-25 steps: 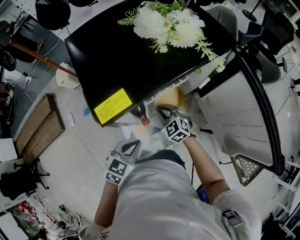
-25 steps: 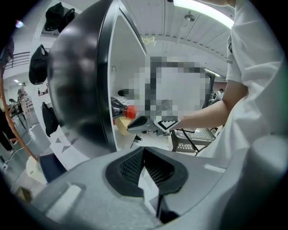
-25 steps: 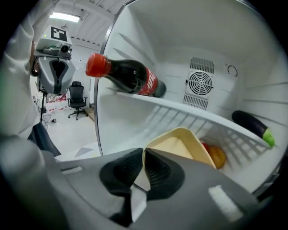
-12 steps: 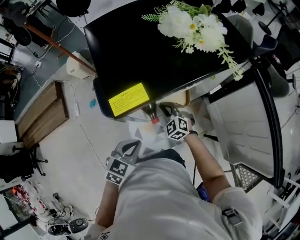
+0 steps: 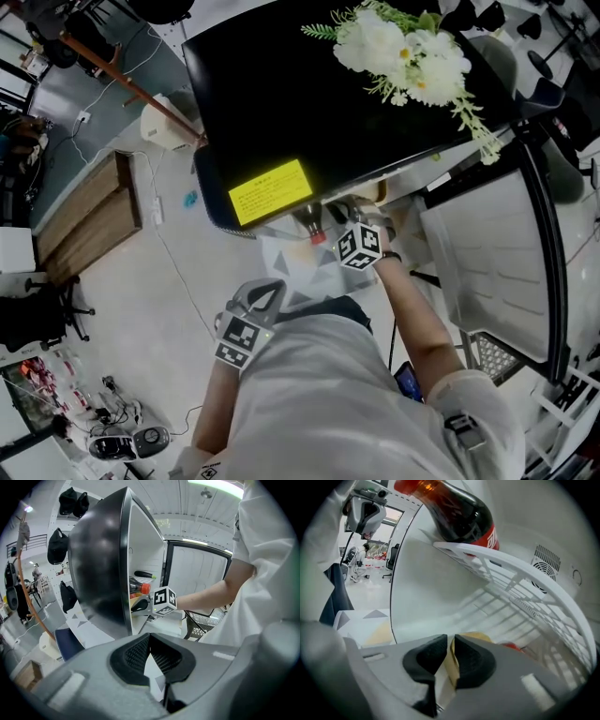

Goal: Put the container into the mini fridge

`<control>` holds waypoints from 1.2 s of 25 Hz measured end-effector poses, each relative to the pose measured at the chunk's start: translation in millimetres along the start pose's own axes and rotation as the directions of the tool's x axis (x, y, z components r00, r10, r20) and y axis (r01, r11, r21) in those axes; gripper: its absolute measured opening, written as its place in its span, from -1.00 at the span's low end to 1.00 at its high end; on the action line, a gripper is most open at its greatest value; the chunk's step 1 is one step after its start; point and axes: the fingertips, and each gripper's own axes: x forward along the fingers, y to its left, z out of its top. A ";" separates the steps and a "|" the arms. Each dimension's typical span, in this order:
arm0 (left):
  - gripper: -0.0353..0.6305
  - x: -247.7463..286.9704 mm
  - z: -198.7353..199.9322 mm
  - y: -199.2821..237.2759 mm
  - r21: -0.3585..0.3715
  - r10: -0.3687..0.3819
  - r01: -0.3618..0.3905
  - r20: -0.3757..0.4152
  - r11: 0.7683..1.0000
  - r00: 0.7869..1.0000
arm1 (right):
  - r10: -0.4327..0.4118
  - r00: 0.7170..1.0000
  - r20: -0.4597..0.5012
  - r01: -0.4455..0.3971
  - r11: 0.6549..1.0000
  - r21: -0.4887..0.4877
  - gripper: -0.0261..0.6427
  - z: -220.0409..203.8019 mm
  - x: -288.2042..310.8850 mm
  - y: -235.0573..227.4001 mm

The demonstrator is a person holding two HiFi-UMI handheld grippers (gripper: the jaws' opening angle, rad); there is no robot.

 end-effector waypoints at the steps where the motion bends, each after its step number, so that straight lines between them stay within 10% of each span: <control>1: -0.87 -0.1 -0.2 -0.1 0.000 0.000 0.000 -0.002 1.000 1.000 | 0.002 1.000 -0.004 -0.002 1.000 0.004 -0.78 -0.5 1.4 -0.9; 19: -0.87 7.5 0.7 3.5 0.049 -0.066 0.066 -0.012 0.997 0.998 | -0.096 0.995 -0.018 0.098 0.989 0.115 -0.68 2.9 -32.2 -22.2; 30: -0.87 22.6 20.2 -4.7 0.128 -0.205 0.199 0.036 0.972 0.978 | -0.207 0.976 -0.064 0.216 0.898 0.382 -0.91 -7.5 -97.0 -26.7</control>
